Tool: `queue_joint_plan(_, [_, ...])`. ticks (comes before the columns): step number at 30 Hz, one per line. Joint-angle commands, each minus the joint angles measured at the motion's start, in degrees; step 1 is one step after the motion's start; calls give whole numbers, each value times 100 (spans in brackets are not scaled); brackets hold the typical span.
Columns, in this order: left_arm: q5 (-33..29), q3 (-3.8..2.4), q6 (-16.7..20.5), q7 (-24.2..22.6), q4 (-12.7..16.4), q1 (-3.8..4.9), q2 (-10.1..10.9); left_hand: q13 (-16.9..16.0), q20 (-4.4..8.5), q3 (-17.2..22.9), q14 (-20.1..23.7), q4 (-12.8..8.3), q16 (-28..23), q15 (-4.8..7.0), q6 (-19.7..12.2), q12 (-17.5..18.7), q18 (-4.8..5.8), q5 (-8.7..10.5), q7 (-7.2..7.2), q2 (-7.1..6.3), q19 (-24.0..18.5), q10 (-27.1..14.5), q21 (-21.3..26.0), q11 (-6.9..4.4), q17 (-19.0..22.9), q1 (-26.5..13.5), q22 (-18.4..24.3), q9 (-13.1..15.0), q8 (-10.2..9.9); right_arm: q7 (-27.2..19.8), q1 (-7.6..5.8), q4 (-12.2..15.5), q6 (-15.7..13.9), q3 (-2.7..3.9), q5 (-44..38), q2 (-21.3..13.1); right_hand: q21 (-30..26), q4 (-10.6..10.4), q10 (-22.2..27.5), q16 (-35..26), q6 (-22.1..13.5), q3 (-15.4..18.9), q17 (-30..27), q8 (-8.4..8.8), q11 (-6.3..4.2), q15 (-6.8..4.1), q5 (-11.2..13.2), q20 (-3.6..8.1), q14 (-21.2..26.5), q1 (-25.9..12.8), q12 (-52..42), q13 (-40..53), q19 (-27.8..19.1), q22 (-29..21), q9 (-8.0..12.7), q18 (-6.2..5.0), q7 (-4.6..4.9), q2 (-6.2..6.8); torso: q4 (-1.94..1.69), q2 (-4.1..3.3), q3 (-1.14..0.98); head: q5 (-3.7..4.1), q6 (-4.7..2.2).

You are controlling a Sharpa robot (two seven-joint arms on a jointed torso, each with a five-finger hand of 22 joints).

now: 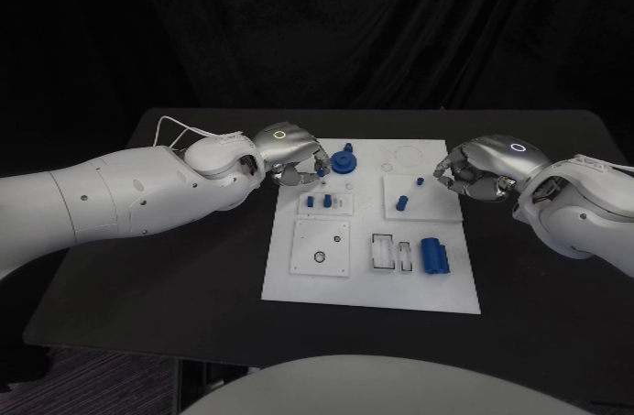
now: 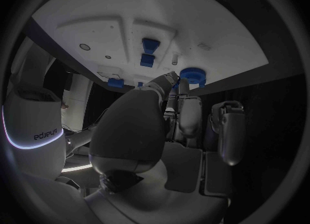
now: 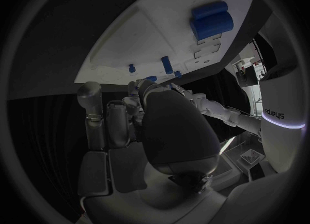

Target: Assemble the parts on the task board

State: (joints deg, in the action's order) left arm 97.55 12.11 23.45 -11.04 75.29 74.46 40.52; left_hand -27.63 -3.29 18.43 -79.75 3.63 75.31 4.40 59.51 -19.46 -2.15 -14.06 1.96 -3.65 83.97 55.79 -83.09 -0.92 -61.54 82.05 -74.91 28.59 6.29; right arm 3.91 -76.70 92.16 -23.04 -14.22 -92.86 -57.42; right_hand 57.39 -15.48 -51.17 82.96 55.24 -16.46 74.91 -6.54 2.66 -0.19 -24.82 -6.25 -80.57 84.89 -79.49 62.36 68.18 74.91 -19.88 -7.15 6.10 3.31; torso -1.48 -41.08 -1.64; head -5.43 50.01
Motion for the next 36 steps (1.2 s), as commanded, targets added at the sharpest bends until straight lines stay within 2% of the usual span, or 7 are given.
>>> queue_joint_plan(1, [-5, -2, -229, 57, -44, -22, -46, 20, 48, 2, -5, 41, -44, -4, 19, 40, 23, 29, 9, 3, 198, 41, 37, -3, 19, -64, -1255, 51, -28, 74, 13, -2, 54, 3, 19, 6, -24, -6, 45, -37, 51, -30, 368, -31, 5, 4, 13, -1, 47, -10, 27, -12, -55, 550, -8, -12, -4, 58, -12, -13, 7, -6, -1])
queue_joint_plan(3, [-5, -1, -257, 56, -82, -31, -71, 36, 47, -2, -3, 51, -45, -5, 9, 64, 24, 36, 11, 2, 200, 44, 35, 2, 24, -77, -1256, 51, -38, 81, 14, -2, 66, 3, 20, 9, -24, -6, 45, -37, 51, -30, 368, -31, 5, 4, 13, -1, 47, -10, 27, -12, -55, 550, -8, -12, -4, 58, 0, -27, 18, -14, -1])
queue_joint_plan(9, [-5, 0, -257, 65, -168, -53, -134, 74, 46, -21, 1, 75, -50, -12, -21, 117, 24, 40, 15, -19, 198, 64, 38, 14, 36, -118, -1255, 46, -68, 93, 15, 2, 86, 3, 22, 9, -41, 0, 50, -44, 47, -42, 358, -29, 5, 5, 14, -1, 57, 1, 32, -19, -68, 545, -9, -14, -2, 54, -8, -26, 30, -2, -1])
queue_joint_plan(17, [-5, 0, -284, 84, -216, -67, -187, 89, 46, -18, 5, 83, -56, -15, -37, 137, 19, 36, 17, -15, 190, 80, 56, 17, 50, -125, -1250, 42, -84, 122, 15, 6, 116, 3, 22, 18, -45, 4, 55, -46, 45, -49, 358, -28, 5, 5, 13, 0, 58, 8, 36, -24, -71, 545, -9, -15, 0, 51, 16, -25, 15, -20, -1])
queue_joint_plan(23, [-5, 0, -327, 79, -237, -81, -229, 124, 44, -12, 44, 92, -99, -21, -73, 190, 8, 37, 13, -12, 163, 86, 103, 17, 128, -134, -1235, 34, -119, 147, 15, 6, 143, 3, 22, 24, -68, 7, 70, -53, 45, -55, 348, -28, 6, 5, 13, 0, 67, 13, 42, -35, -87, 538, -10, -20, 2, 48, 8, -20, 6, -17, -1])
queue_joint_plan(36, [-5, -1, -417, 74, -231, -109, -257, 143, 40, -8, 71, 98, -124, -24, -98, 216, 2, 38, 8, -7, 147, 108, 131, 15, 168, -140, -1226, 28, -145, 182, 15, 1, 188, 3, 22, 46, -123, 17, 120, -81, 47, -72, 308, -28, 9, 7, 7, -1, 105, 28, 64, -71, -128, 523, -12, -30, 10, 46, 10, -17, 8, -19, -1])
